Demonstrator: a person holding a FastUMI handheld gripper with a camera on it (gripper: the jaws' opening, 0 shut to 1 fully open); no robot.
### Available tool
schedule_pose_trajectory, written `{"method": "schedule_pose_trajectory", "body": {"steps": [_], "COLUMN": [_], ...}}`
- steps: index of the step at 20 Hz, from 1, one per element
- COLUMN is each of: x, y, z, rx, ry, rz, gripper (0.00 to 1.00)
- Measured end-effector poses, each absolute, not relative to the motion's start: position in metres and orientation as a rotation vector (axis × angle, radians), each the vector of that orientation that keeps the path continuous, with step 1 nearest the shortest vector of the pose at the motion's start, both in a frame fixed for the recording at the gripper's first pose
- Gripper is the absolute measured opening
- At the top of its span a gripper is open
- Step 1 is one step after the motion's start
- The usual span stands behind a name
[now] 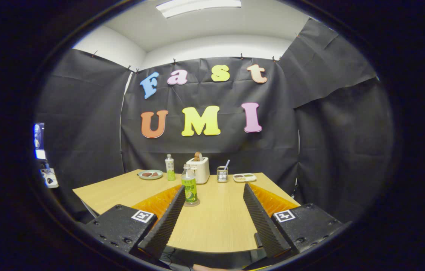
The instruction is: Take the bottle from table, then pour the juice into the cup, finally place the bottle on the coaster
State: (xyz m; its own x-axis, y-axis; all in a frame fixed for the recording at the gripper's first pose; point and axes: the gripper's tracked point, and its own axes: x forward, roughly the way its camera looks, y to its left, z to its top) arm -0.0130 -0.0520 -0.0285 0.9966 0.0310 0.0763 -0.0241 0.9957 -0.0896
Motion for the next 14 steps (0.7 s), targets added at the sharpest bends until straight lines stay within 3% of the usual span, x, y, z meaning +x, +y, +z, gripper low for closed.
{"method": "schedule_pose_trajectory", "body": {"steps": [14], "x": [-0.0098], "y": [-0.0494], "z": [-0.0308], "rx": [-0.101], "ry": [-0.084], "rz": [0.037], "gripper": [1.0]}}
